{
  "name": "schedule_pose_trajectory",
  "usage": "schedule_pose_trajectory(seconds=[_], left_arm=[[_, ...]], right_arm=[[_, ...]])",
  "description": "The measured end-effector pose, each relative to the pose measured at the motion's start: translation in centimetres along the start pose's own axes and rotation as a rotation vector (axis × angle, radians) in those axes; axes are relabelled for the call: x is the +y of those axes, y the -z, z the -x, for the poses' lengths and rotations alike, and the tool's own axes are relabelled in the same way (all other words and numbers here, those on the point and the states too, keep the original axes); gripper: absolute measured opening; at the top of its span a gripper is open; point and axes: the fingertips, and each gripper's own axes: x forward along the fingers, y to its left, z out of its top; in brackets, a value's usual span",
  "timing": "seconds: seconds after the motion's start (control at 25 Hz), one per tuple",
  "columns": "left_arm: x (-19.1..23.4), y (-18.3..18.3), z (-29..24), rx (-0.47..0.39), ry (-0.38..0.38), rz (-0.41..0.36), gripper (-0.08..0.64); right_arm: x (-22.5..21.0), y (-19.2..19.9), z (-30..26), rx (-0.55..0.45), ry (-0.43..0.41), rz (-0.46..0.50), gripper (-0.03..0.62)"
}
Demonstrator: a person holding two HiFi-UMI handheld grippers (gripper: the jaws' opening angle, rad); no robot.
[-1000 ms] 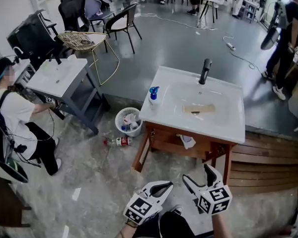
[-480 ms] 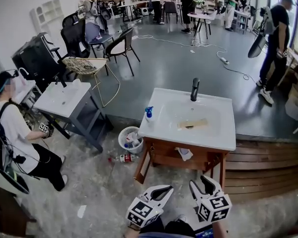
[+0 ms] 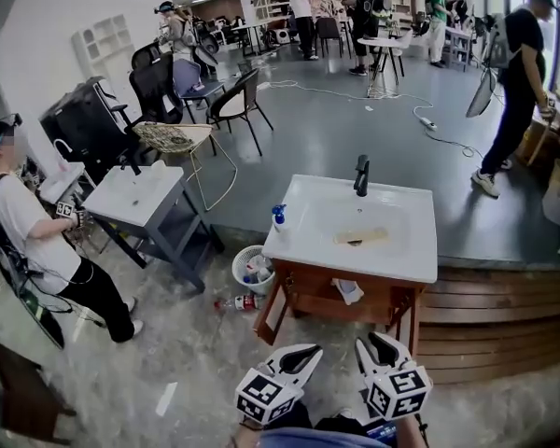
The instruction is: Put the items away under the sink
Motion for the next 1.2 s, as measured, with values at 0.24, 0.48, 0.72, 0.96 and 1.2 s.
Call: schedule_pose_trajectory(seconds=[0.24,0.48,0.72,0.96,1.2], left_arm=[[-1.6,-0.2,0.1,-0.01,-0.02,0.009,0.017],[-3.1,-0.5,0.4,0.01,-0.01,-0.038,0.017],[-2.2,0.5,2.8,0.026,-0.032,-0.033,0.017],[-0.8,1.7,8.0,0.036,-0.064,-0.026,0.017],[-0.4,3.3,12.1,0.031,-0.057,-0.006,0.018]], right_arm=[[0.5,0.4,1.1,-0.007,-0.038,0.011,0.083],[1.7,1.7,1.2,0.014,-0.063,0.034,0.069],[3.3,2.0,0.5,0.012,-0.07,0.032,0.064],[5.7,2.5,0.4,0.001,-0.02,0.025,0.06],[9.5,3.8,1.7,0.013,0.002,0.034,0.057]])
